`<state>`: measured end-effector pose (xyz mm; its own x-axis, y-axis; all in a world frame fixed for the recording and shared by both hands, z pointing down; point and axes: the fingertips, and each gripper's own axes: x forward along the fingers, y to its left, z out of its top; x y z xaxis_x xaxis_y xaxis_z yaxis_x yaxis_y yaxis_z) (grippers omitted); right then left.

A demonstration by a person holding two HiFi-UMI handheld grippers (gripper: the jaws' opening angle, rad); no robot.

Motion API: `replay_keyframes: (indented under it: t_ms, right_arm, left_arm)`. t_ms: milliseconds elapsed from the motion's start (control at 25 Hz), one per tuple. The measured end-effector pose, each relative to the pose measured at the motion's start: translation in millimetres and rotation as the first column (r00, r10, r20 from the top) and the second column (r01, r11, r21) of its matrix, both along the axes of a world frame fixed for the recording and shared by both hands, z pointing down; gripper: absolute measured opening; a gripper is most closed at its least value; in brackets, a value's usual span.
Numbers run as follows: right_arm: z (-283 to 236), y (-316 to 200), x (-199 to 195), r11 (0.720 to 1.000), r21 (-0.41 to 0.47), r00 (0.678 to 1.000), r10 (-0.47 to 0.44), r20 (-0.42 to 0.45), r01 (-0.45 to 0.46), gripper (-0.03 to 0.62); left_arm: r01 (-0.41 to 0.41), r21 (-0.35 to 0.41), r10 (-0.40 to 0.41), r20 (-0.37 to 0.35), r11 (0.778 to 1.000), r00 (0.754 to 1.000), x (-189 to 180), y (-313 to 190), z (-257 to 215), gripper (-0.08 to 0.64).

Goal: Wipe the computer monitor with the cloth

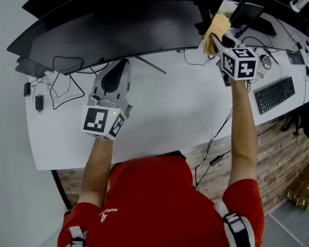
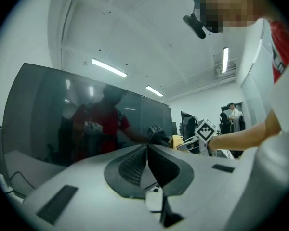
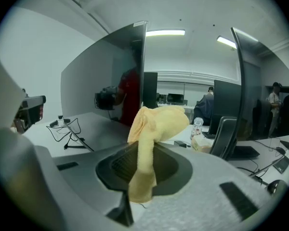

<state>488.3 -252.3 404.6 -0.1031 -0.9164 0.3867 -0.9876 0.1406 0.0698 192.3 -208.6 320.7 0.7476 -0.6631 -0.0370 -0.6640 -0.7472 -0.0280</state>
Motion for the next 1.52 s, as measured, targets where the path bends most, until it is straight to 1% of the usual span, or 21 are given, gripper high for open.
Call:
replay_keyframes:
  t_ms: [160,440,880,1080,1360,1520]
  right_arm:
    - [31,0,-1,0.999,-0.042,1.0,0.003,0.02,-0.002,0.066]
    - [82,0,-4,0.993,-0.113,0.998,0.026,0.065,-0.018,0.066]
    - [145,3,-8,0.976,-0.213,0.988,0.081,0.133,-0.052,0.066]
    - [170,7,-18,0.965,-0.26,0.982,0.09,0.168,-0.044,0.066]
    - [185,-2,-42,0.962,-0.274,0.983,0.056,0.174,-0.006,0.066]
    - [180,-7,-54,0.967,-0.253,0.991,0.017,0.136,0.018,0.066]
  left_arm:
    - [-0.004,0.003,0.004,-0.001,1.0,1.0,-1,3,4,0.017]
    - [0.001,-0.022,-0.001,0.021,1.0,1.0,-7,5,17,0.017]
    - [0.007,-0.061,-0.004,0.039,0.998,0.999,-19,6,34,0.017]
    - [0.012,-0.07,-0.009,0.048,0.997,0.999,-27,5,38,0.018]
    - [0.024,-0.082,-0.019,0.063,0.996,0.998,-40,5,44,0.018]
    - [0.038,-0.088,-0.032,0.066,0.995,0.997,-48,3,45,0.018]
